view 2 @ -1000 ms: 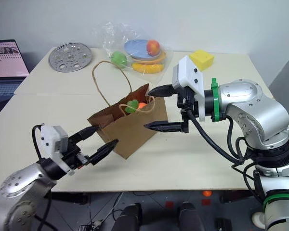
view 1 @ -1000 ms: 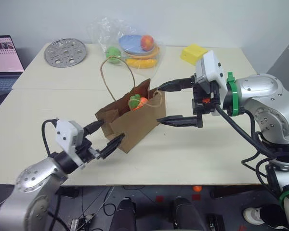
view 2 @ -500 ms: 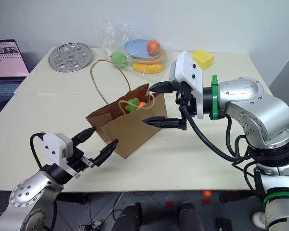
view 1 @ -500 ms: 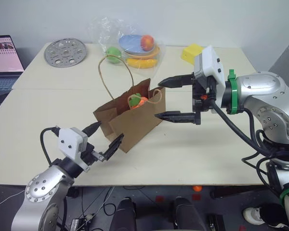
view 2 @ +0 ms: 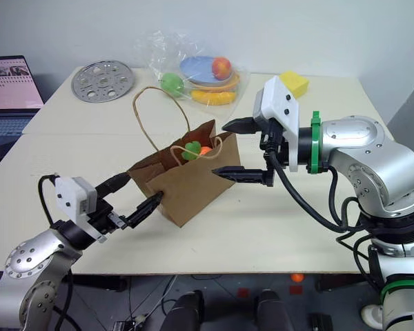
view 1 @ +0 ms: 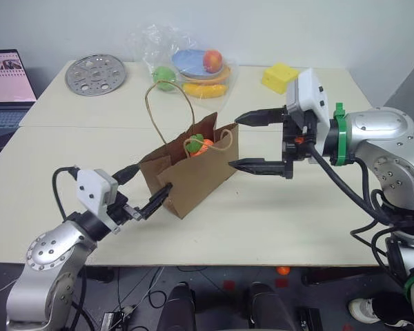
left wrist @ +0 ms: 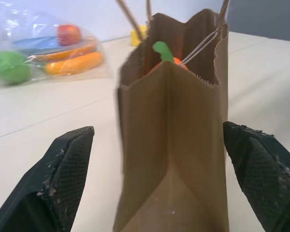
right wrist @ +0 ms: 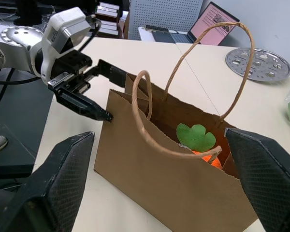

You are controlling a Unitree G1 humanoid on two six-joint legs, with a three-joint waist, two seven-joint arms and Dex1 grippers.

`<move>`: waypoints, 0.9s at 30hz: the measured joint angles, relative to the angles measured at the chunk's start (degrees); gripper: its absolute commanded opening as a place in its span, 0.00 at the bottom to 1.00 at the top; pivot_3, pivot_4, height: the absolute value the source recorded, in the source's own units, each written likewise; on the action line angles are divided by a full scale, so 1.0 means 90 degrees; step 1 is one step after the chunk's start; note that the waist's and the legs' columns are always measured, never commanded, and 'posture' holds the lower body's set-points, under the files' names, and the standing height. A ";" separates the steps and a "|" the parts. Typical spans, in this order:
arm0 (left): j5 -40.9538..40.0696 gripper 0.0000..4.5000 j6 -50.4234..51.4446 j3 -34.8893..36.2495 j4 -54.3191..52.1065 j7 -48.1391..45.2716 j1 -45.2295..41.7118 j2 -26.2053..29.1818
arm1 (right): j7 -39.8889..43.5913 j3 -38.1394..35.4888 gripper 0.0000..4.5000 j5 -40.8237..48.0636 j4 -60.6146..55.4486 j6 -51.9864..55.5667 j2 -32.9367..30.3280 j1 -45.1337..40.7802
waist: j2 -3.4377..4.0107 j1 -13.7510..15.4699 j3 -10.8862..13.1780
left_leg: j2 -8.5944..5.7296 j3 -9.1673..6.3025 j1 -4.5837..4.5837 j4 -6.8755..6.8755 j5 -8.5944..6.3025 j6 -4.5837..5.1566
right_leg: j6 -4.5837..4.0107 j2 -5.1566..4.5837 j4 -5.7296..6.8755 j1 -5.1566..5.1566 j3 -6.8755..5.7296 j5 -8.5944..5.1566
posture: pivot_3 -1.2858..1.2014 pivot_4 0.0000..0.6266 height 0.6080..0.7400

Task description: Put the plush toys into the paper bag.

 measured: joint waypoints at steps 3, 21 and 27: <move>-0.0009 1.00 -0.0052 -0.0044 0.0178 -0.0126 -0.0083 0.0012 | -0.0017 -0.0001 1.00 0.0014 -0.0043 0.0011 -0.0017 0.0000 | 0.0000 -0.0010 0.0000 | 0.0000 0.0000 0.0000 0.0000 0.0000 0.0000 | 0.0000 0.0000 0.0000 0.0000 0.0000 0.0000 | 0.52 0.24 1.00; -0.0030 0.01 -0.0435 -0.0120 0.0899 -0.0477 -0.0340 0.0021 | -0.0418 -0.0012 1.00 0.0210 -0.0138 0.0284 -0.0064 -0.0138 | 0.0000 0.0012 0.0000 | 0.0000 -0.0001 0.0000 -0.0001 0.0000 0.0000 | -0.0001 0.0000 0.0000 0.0000 -0.0001 0.0000 | 0.52 0.24 1.00; -0.0323 0.01 -0.0091 -0.0213 0.1740 -0.0825 -0.1380 0.0222 | -0.0377 -0.0554 1.00 0.0476 0.0083 0.0454 -0.0476 -0.0249 | 0.0000 0.0070 0.0004 | -0.0003 -0.0006 -0.0012 0.0005 0.0000 0.0000 | 0.0002 -0.0001 -0.0005 -0.0001 -0.0007 0.0001 | 0.52 0.24 1.00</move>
